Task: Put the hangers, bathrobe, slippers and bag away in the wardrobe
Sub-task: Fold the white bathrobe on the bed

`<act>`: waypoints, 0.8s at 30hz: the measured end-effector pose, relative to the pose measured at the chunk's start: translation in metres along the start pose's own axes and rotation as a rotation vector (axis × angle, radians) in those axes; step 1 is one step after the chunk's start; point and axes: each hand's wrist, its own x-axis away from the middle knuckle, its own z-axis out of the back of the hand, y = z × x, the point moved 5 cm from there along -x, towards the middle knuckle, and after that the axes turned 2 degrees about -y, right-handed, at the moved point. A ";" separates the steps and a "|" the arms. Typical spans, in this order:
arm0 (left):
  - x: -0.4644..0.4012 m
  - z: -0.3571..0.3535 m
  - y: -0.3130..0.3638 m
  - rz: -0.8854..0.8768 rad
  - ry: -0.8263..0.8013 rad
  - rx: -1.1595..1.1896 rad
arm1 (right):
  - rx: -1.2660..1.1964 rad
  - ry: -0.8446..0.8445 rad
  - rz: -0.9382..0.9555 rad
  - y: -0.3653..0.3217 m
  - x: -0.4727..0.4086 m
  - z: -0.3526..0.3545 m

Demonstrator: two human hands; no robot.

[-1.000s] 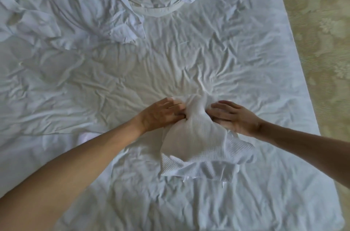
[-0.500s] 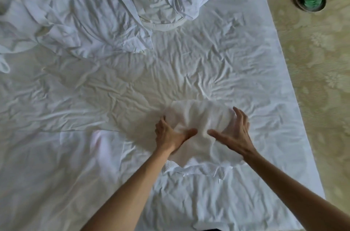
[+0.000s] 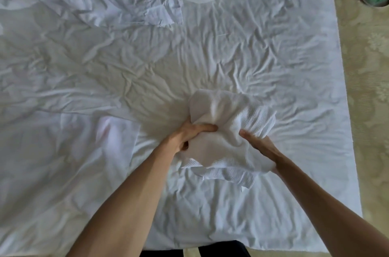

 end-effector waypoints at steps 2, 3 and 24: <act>0.010 0.004 0.004 -0.047 -0.024 0.027 | 0.026 0.033 -0.001 -0.009 0.010 -0.009; 0.020 0.008 0.007 -0.082 -0.020 0.047 | 0.041 0.034 0.005 -0.014 0.015 -0.017; 0.384 0.558 -0.205 -0.554 0.431 0.662 | 0.887 -0.437 0.000 -0.040 0.043 -0.713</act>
